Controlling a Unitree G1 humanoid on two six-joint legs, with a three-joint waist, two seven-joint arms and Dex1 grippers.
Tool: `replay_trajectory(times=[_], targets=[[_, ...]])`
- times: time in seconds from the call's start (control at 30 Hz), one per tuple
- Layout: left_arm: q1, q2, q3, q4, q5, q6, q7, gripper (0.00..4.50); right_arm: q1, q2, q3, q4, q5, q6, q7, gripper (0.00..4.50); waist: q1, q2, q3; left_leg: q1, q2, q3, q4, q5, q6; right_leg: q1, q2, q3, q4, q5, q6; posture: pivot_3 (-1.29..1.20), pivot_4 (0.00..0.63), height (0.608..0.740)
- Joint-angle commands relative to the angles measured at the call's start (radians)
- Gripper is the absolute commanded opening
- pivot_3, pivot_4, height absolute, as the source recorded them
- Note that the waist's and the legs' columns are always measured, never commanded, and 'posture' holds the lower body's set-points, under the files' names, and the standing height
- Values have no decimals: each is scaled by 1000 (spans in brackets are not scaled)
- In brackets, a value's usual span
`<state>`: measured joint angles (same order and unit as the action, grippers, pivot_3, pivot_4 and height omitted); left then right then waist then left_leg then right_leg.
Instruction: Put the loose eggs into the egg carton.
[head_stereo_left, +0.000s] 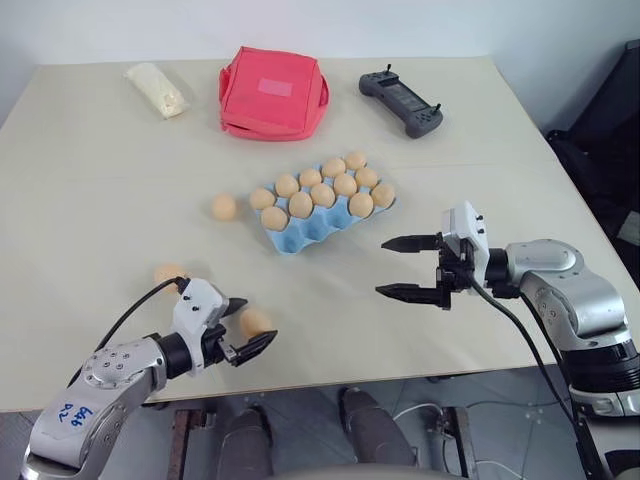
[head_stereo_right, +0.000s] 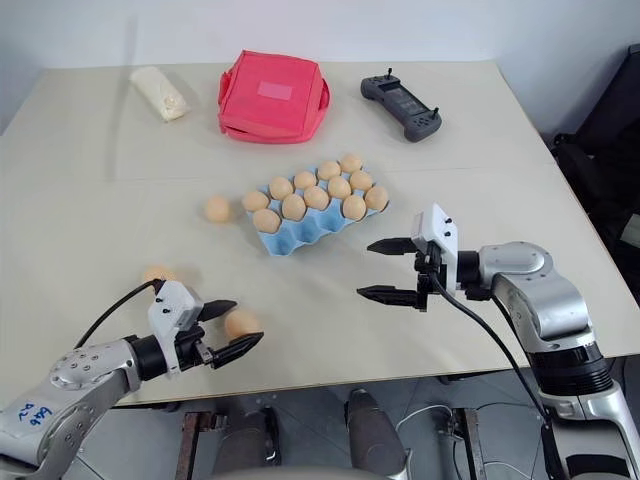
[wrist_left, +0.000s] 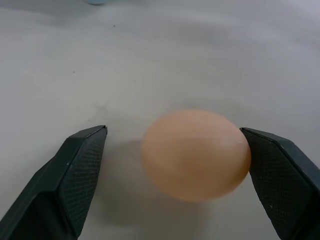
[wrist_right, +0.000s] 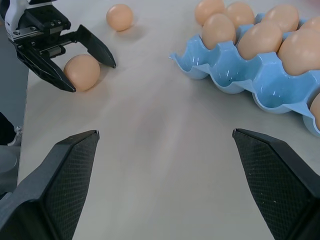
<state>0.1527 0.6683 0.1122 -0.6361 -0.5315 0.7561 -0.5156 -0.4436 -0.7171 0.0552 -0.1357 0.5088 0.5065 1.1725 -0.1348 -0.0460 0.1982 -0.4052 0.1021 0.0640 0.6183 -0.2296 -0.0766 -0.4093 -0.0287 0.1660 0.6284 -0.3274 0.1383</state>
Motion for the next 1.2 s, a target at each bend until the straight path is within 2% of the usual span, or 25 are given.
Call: replay_trajectory(times=[0.03, 0.2, 0.23, 0.37, 0.67, 0.77, 1.2], targets=[[-11, -10, -27, -9, 13, 1, 5, 4084, 8, -10, -38, -37, 19, -1, -7, 4500, 1, 0, 0, 0, 0, 0, 0, 0, 0, 0, 0, 0, 0, 0, 0, 0, 150, 740], [-16, -15, -34, -9, 30, -12, 7, 2614, 12, -10, -41, -40, 19, -2, -15, 4500, 1, 0, 0, 0, 0, 0, 2, 0, 0, 1, 0, 0, 0, 0, 0, 0, 150, 740], [-17, -15, -32, -10, 32, -13, 6, 2488, 12, -10, -42, -39, 19, -3, -17, 4500, 1, 0, 0, 0, 0, 0, 2, 0, 0, 1, 0, 0, 0, 0, 0, 0, 150, 740], [-29, -14, -17, -13, 26, -12, 2, 2445, 12, -10, -47, -41, 18, -4, -23, 4500, 1, 0, 0, 0, 0, 0, 2, 0, 0, 1, 0, 0, 0, 0, 0, 0, 150, 740], [-239, -111, 12, 27, -70, 28, 29, 2427, 24, -14, -72, -46, 19, -8, -42, 4500, 10, 0, 0, 0, 0, -1, 6, 0, 0, 2, 0, 1, 1, 1, 1, 0, 150, 740], [-288, -132, 3, 52, -68, 21, 31, 2427, 31, -14, -80, -50, 19, -12, -53, 4500, 11, 0, 0, 0, -1, -1, 6, 0, 1, 3, 0, 1, 1, 9, 16, 0, 150, 740], [-595, -263, -154, 331, 1, -72, -28, 2427, 102, -13, -126, -111, 31, -8, -108, 4500, 40, 0, 0, -1, -1, -1, 9, -1, 1, 3, 0, 1, 0, 9, 17, 0, 150, 740]])
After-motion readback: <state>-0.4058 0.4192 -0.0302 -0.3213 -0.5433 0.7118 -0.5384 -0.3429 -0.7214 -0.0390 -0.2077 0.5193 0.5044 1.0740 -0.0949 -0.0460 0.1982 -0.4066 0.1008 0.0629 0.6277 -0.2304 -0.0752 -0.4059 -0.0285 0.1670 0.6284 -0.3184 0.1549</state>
